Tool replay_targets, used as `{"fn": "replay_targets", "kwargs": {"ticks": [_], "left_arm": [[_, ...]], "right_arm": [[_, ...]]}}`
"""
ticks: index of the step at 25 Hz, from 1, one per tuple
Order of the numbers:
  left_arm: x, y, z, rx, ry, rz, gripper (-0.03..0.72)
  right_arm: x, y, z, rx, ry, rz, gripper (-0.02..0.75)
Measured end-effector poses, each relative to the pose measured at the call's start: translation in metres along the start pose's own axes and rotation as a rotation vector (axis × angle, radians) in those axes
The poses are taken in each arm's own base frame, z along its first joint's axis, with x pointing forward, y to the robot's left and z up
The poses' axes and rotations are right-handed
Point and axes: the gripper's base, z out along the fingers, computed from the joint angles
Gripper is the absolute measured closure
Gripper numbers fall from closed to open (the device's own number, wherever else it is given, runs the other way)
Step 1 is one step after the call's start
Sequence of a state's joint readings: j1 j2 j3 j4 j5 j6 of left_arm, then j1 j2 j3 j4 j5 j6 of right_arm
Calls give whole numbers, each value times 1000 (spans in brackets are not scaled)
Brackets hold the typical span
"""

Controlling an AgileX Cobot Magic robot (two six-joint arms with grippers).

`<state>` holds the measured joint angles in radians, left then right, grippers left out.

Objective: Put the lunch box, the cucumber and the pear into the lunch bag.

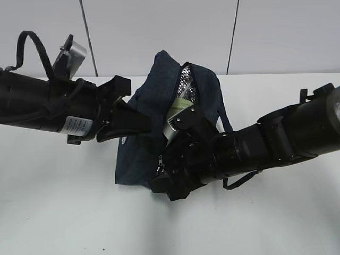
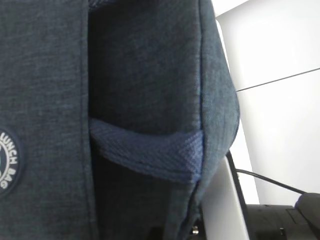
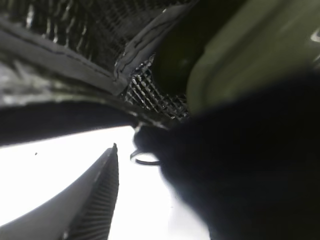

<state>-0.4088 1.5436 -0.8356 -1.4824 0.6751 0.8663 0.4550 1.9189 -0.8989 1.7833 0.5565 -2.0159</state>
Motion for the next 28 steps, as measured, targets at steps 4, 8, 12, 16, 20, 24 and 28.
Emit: {"fn": "replay_targets", "kwargs": {"ticks": [4,8,12,16,20,24,28], "left_arm": [[0,0,0,3,1,-2,703],[0,0,0,3,0,-2,703],[0,0,0,3,0,-2,703],[0,0,0,4,0,-2,703],[0,0,0,4,0,-2,703],[0,0,0,4,0,-2,703],[0,0,0,3,1,-2,703]], "right_arm": [[-2,0,-2,19,1,2,326],[-4,-1,-5,58,7,7,342],[-5,-2,-5,63,8,8,372],[-4,-2,-6,72,12,8,445],[-4,-3,-6,74,12,9,467],[-4,-3,-6,78,14,9,469],[-4,-3,-6,78,14,10,477]]}}
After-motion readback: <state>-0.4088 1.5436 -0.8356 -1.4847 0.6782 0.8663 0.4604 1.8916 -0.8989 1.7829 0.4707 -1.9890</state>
